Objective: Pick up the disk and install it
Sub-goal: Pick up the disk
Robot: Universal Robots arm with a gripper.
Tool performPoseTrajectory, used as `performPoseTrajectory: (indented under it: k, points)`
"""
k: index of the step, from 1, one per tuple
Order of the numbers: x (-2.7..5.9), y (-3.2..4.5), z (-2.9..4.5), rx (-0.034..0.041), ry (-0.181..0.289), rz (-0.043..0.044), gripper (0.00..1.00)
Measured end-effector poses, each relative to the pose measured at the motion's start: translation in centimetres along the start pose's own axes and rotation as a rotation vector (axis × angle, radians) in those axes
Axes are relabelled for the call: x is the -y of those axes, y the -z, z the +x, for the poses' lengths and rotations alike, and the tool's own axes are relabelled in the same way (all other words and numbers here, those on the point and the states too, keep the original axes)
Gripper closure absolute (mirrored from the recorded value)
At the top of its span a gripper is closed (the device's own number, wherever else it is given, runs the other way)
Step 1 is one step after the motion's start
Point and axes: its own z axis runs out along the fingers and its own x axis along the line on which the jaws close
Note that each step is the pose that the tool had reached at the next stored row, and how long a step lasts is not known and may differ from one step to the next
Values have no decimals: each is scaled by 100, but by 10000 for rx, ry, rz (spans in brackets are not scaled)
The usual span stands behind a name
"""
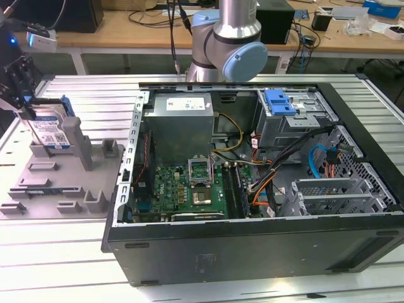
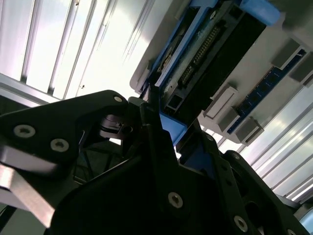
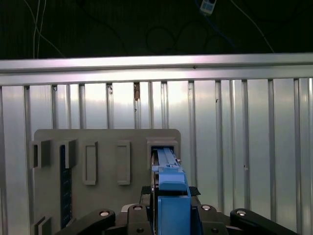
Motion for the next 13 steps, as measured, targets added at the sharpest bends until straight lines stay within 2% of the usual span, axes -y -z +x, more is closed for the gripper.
performPoseTrajectory:
  k: [13]
  points:
    - [0,164,-2,0,1,0,63]
